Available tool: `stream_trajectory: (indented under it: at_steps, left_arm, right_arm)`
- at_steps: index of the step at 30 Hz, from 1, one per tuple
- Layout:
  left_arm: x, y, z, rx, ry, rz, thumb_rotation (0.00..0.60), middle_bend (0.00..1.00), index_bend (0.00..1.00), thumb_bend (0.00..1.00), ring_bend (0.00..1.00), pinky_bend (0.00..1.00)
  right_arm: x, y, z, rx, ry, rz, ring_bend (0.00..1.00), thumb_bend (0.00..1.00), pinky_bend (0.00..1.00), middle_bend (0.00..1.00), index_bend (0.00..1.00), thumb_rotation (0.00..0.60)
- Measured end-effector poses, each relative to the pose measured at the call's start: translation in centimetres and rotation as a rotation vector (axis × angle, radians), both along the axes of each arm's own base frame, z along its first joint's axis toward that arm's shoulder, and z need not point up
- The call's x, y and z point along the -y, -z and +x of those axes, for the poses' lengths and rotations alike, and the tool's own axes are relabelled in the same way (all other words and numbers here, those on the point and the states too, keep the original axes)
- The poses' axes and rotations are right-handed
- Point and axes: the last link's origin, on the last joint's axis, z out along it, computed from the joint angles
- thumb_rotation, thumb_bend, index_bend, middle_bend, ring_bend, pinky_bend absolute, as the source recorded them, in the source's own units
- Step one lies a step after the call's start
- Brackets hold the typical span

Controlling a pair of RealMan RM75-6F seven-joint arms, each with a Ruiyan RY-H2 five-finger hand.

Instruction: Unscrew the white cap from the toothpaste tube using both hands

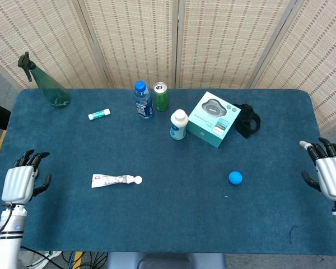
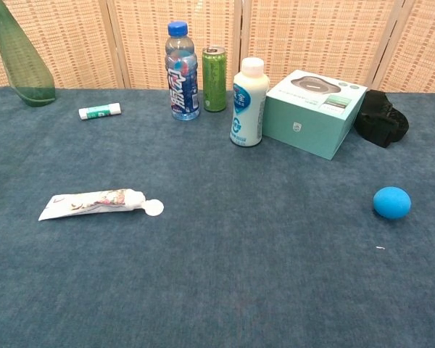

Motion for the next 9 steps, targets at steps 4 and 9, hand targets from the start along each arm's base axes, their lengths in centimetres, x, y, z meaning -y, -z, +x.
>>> stream_trajectory:
  at_steps: [4, 9]
  left_arm:
    - [1.1, -0.5, -0.2, -0.003, -0.002, 0.013, 0.600, 0.25, 0.23, 0.35, 0.11, 0.19]
    - [2.3, -0.6, -0.1, 0.002, -0.002, 0.007, 0.600, 0.25, 0.24, 0.35, 0.11, 0.18]
  right_arm:
    - [-1.4, 0.2, -0.9, 0.025, 0.034, -0.022, 0.13, 0.17, 0.23, 0.31, 0.24, 0.600]
    - [-2.8, 0.5, -1.5, 0.050, 0.063, -0.019, 0.13, 0.18, 0.23, 0.31, 0.24, 0.600]
